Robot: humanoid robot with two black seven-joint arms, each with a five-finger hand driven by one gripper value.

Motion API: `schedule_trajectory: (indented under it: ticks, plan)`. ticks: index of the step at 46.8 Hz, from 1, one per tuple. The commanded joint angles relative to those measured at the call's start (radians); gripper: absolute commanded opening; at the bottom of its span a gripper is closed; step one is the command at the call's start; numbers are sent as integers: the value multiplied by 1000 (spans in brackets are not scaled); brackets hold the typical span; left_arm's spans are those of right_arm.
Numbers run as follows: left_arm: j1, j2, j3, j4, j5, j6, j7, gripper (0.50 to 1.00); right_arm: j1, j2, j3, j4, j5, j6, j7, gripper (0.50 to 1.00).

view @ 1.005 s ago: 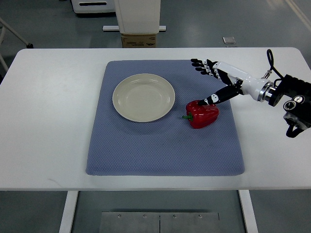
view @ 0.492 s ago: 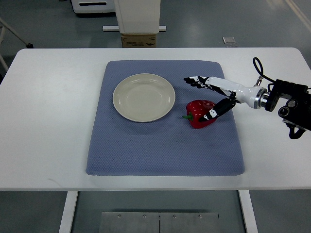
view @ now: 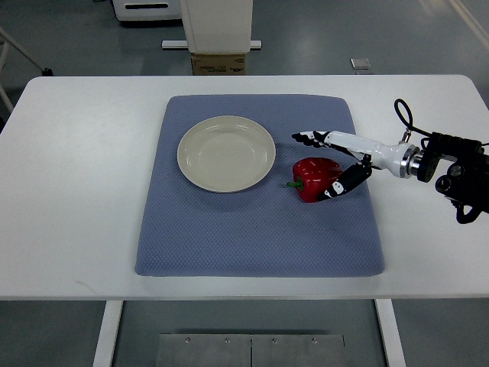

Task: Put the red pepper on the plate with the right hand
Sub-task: 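Lower the right hand onto the red pepper and close fingers around it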

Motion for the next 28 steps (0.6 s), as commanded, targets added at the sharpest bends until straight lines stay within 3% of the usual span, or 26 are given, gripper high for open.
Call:
schedule_trajectory:
  ticks: [1, 20, 28]
  plan:
    - [0, 0, 0, 0, 0, 0, 0, 1000, 0, 1, -9, -1, 0, -6, 0, 987]
    - [0, 0, 0, 0, 0, 0, 0, 1000, 0, 3, -36, -12, 0, -26, 3, 945]
    - [0, 0, 0, 0, 0, 0, 0, 1000, 2, 10, -38, -12, -2, -26, 3, 903]
